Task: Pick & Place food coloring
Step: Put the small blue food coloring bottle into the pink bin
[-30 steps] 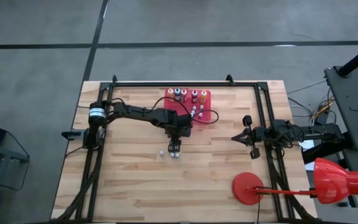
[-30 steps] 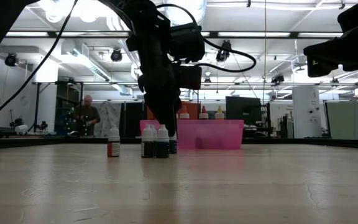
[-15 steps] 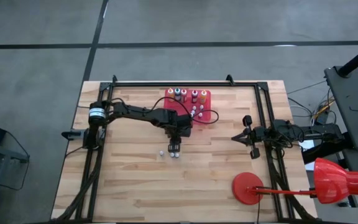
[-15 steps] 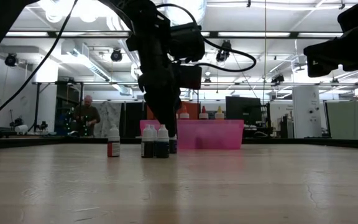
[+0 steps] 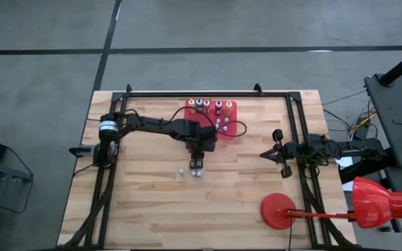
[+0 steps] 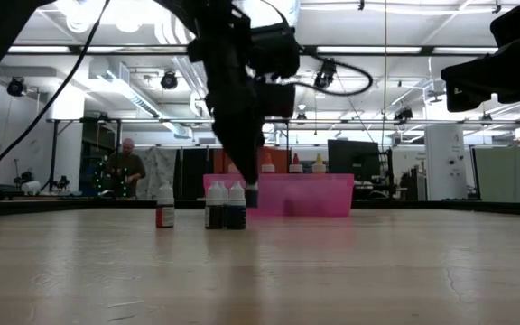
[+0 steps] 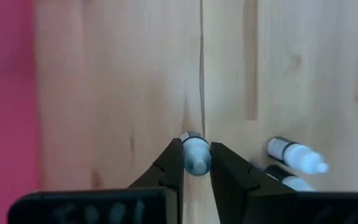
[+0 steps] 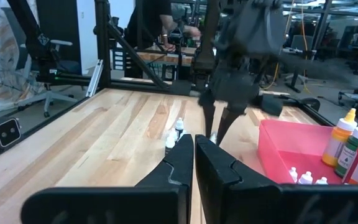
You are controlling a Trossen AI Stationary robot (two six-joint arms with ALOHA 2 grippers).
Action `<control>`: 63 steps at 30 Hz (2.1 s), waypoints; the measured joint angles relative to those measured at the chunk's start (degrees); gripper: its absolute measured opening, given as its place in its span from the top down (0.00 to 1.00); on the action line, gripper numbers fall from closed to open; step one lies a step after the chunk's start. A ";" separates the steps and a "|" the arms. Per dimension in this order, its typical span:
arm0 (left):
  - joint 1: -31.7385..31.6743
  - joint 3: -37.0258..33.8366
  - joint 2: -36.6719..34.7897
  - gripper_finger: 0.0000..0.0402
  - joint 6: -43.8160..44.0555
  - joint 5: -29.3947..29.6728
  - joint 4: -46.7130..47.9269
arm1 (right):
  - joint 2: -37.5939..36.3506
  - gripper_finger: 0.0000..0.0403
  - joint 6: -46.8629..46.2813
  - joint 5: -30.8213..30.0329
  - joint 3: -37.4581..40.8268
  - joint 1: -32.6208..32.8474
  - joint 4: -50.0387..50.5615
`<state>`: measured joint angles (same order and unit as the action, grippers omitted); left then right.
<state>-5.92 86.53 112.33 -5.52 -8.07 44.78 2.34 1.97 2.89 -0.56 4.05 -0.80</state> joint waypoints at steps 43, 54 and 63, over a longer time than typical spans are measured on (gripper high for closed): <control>-16.15 13.94 -3.42 0.92 -3.97 0.68 9.23 | 0.03 0.98 0.01 0.01 -0.02 0.04 -0.02; -17.33 14.16 0.30 0.92 -6.26 0.58 5.71 | 0.03 0.98 0.01 -0.01 -0.02 0.00 0.00; -18.42 17.93 4.89 0.92 -8.02 0.26 5.15 | 0.05 0.98 0.01 -0.06 -0.02 0.02 0.00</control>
<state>-24.34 104.46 117.22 -13.55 -7.82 49.93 2.39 1.98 2.83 -0.58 4.08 -0.80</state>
